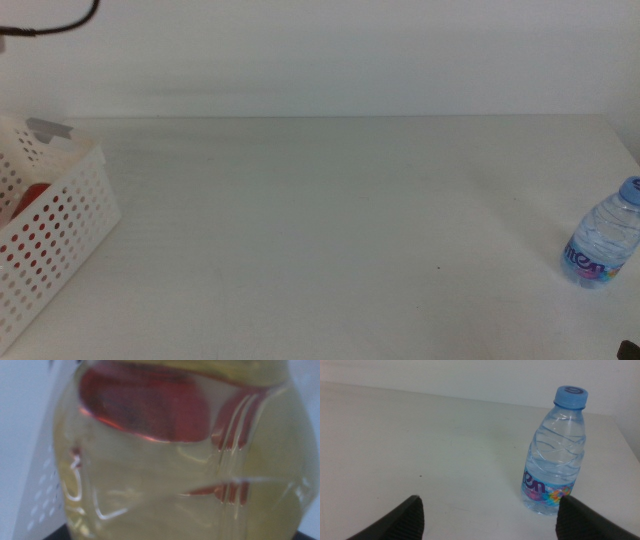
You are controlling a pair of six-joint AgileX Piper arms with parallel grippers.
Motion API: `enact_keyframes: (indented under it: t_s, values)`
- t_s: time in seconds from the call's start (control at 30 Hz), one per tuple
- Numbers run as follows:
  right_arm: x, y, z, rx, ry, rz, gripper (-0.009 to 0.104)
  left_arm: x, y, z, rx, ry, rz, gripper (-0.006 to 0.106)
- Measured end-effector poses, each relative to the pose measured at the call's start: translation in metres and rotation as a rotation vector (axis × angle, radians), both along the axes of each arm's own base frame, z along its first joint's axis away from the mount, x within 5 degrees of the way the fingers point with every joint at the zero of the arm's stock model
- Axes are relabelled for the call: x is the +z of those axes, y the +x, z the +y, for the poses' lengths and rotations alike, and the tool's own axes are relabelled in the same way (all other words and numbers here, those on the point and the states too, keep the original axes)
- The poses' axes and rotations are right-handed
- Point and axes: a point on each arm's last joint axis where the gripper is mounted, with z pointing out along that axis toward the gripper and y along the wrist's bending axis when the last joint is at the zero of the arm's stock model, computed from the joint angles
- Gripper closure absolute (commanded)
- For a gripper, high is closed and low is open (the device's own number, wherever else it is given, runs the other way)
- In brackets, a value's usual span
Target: Use arms to grab the bottles and put them into the dustbin to the left of the table.
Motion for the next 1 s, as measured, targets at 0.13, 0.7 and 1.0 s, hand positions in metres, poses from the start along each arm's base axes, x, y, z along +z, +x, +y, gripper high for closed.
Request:
enact_keyframes:
  t_s: [0.13, 0.7, 1.0]
  values:
    - [0.0, 0.0, 0.0, 0.0, 0.0, 0.0, 0.025, -0.013, 0.008, 0.001, -0.105, 0.008, 0.044, 0.105]
    - [0.0, 0.0, 0.0, 0.0, 0.0, 0.0, 0.025, -0.042, 0.02, 0.008, -0.057, 0.001, 0.115, 0.088]
    - [0.0, 0.0, 0.0, 0.0, 0.0, 0.0, 0.025, -0.076, 0.006, 0.007, -0.088, 0.004, 0.249, 0.087]
